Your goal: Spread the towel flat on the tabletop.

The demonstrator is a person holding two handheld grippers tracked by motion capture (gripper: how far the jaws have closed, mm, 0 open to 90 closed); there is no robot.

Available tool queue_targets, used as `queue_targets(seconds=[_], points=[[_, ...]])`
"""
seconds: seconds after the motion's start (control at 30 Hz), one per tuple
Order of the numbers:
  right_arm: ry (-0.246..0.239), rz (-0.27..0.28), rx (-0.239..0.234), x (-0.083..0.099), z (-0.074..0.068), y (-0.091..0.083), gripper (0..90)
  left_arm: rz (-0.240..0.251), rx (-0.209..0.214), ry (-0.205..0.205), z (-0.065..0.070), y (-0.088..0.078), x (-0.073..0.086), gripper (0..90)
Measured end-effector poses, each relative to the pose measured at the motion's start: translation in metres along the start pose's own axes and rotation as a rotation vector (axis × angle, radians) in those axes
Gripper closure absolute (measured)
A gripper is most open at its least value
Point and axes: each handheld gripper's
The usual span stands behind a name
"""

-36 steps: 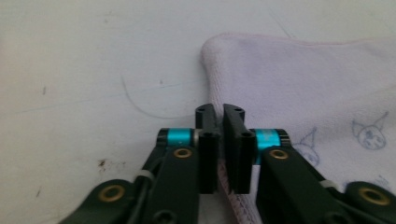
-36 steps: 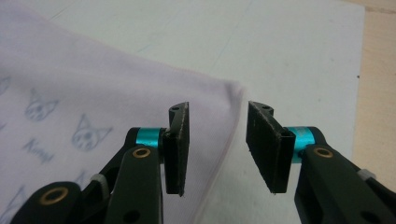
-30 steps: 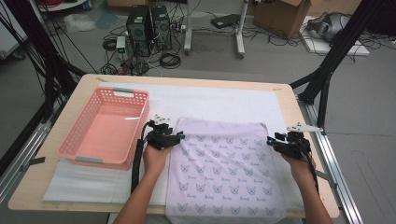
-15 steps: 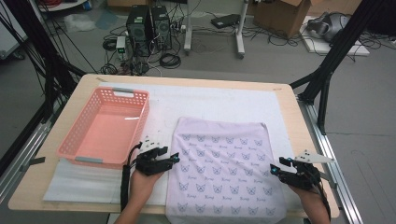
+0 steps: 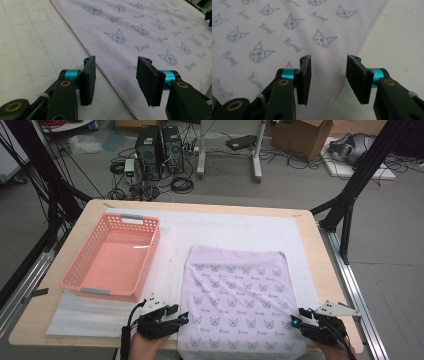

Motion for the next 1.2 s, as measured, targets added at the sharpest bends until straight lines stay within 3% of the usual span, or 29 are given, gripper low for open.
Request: queue_targets(seconds=[0.03,0.1,0.13,0.17,0.23,0.33,0.47,0.63,0.7,0.73,0.77,0.87,1.1,1.13,1.2], points=[[0.004,-0.003,0.000,0.001,-0.001,-0.001,56.8,0.002,-0.002,0.011,0.003,0.000,0.002,54.1],[0.001,-0.010,0.006,0.004,-0.002,-0.003,59.0,0.016,-0.050,0.071,0.011,0.002,0.006,58.0],[-0.001,-0.016,0.014,0.006,-0.003,-0.003,59.8,0.020,-0.097,0.117,0.014,0.002,0.007,64.7],[0.006,-0.010,0.016,0.007,-0.002,-0.004,60.7,0.023,-0.123,0.137,0.014,0.002,0.008,75.9],[0.013,-0.006,0.019,0.008,-0.002,-0.005,62.2,0.010,-0.097,0.078,0.009,0.000,0.005,85.9],[0.018,-0.005,0.021,0.008,-0.003,-0.006,61.5,-0.002,-0.115,0.065,0.006,-0.008,0.005,86.9],[0.028,0.000,-0.015,0.007,-0.007,-0.003,61.0,-0.006,-0.123,0.046,-0.004,-0.026,0.010,87.0],[0.020,-0.008,-0.004,0.003,-0.013,0.002,61.1,0.011,-0.075,0.027,-0.008,-0.034,0.020,84.0],[0.016,-0.023,0.009,0.002,-0.014,0.001,69.0,0.020,-0.061,0.009,-0.008,-0.033,0.018,72.3],[0.016,-0.034,0.008,0.000,-0.014,0.000,77.8,0.029,-0.065,0.007,-0.008,-0.032,0.015,62.3],[0.010,-0.047,-0.010,-0.001,-0.015,0.000,86.8,0.042,-0.060,0.008,-0.008,-0.031,0.013,59.8],[-0.039,-0.078,0.015,-0.003,-0.019,-0.002,88.6,0.076,-0.041,0.004,-0.009,-0.029,0.005,54.7],[-0.034,-0.121,0.057,0.006,-0.008,-0.021,88.4,0.070,-0.019,0.000,-0.016,-0.013,-0.008,50.7],[-0.021,-0.122,0.043,0.008,-0.007,-0.023,86.4,0.061,-0.016,0.005,-0.017,-0.010,-0.010,50.7],[-0.004,-0.094,0.029,0.008,-0.004,-0.026,65.6,0.040,0.002,0.007,-0.017,-0.004,-0.012,51.2]])
Point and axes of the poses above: each handheld gripper's, and its own axes: y roughly forward along the jaws, x roughly out of its underside, z roughly to its right, and after that the axes turned 1 degree about z, right-handed
